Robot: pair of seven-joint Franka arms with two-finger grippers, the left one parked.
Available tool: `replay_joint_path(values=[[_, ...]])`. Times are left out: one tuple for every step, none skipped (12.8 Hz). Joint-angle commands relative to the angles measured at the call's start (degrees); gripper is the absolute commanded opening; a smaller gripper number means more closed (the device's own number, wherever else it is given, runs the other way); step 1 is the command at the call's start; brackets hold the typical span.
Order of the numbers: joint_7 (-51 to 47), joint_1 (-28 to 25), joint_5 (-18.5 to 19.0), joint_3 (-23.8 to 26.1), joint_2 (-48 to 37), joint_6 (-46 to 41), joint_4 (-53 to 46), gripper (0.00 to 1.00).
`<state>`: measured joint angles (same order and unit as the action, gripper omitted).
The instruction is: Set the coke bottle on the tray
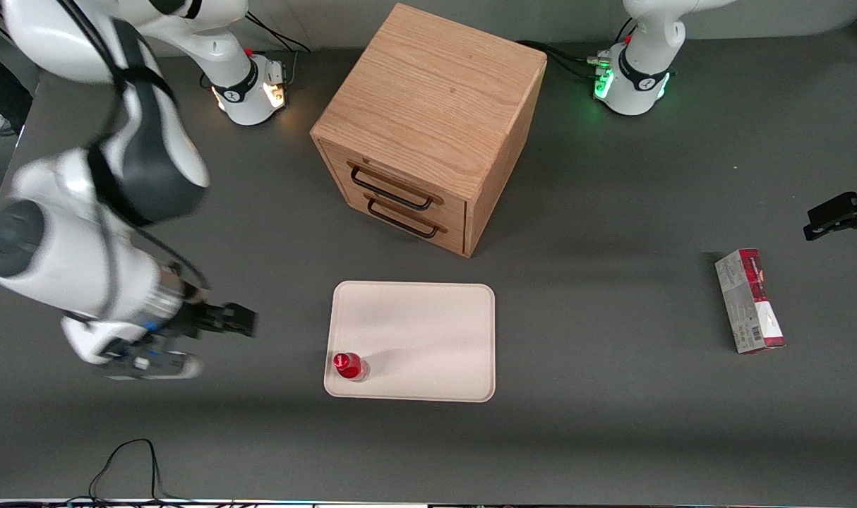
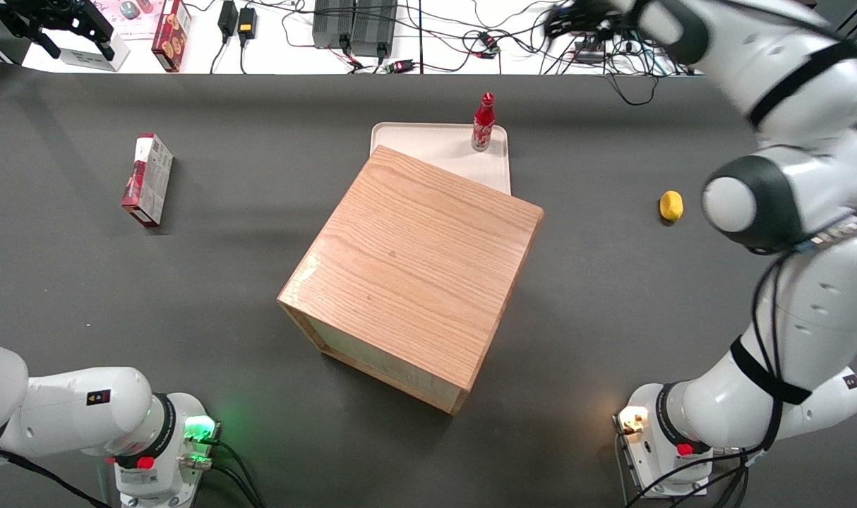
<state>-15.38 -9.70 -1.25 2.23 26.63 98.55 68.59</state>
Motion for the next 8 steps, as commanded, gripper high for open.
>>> replay_joint_path(values=[[0.79, -0.93, -2.18, -6.51, -21.13, 2.34, 26.53, 1.0], [0.88, -0.93, -1.83, -8.19, -26.06, 2.34, 31.64, 1.0], [0.88, -1.02, -1.39, -8.99, -30.02, 2.17, 35.08, 1.0], [0.88, -1.02, -0.51, -9.34, -32.93, 1.73, 37.38, 1.0], [0.88, -1.02, 1.15, -9.35, -34.27, 0.69, 37.84, 1.0], [0.97, -0.94, 1.77, -9.35, -34.46, -1.24, 37.41, 1.0], [1.05, -0.93, 1.95, -9.35, -34.37, -2.39, 36.71, 1.0], [2.01, -0.93, 1.96, -9.35, -33.93, -3.1, 35.92, 1.0]])
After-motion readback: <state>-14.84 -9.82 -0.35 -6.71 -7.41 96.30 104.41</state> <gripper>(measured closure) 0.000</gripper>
